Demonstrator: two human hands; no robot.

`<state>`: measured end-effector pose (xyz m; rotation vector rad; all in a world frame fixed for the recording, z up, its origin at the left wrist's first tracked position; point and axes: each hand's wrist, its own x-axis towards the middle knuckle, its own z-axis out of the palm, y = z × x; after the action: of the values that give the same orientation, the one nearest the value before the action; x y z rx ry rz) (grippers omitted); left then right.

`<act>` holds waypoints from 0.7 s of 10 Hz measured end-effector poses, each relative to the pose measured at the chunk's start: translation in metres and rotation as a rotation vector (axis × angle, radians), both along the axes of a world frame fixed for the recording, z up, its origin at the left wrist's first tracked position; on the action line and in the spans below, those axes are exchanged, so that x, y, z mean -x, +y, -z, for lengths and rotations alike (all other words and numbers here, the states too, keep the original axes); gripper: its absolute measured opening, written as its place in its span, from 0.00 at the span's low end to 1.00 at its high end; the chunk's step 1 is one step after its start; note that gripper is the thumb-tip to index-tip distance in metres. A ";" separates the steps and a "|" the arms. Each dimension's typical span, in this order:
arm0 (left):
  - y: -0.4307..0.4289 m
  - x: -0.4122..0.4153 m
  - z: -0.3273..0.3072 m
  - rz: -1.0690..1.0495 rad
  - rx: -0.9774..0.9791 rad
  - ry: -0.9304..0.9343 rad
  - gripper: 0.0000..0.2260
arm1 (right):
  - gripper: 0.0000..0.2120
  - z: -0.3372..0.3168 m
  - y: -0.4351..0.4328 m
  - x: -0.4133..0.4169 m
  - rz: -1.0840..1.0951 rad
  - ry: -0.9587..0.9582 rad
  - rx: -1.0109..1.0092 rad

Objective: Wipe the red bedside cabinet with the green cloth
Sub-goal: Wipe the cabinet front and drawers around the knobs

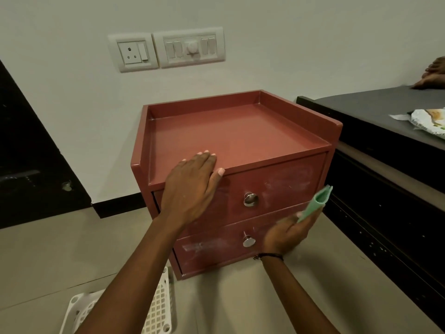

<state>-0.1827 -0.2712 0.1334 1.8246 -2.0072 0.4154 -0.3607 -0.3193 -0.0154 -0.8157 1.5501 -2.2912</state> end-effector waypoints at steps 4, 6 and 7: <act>0.000 0.001 -0.001 0.001 -0.001 0.003 0.30 | 0.37 0.052 0.012 -0.017 -0.220 1.199 -0.031; 0.001 0.001 -0.001 0.009 0.008 -0.002 0.31 | 0.34 0.027 0.010 -0.038 -0.223 1.065 -0.023; 0.001 0.000 -0.001 0.001 0.006 -0.003 0.31 | 0.34 0.037 0.003 -0.030 -0.191 1.211 0.007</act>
<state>-0.1829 -0.2703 0.1348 1.8201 -2.0064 0.4239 -0.3308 -0.3164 -0.0529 -2.4861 1.6487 -1.6290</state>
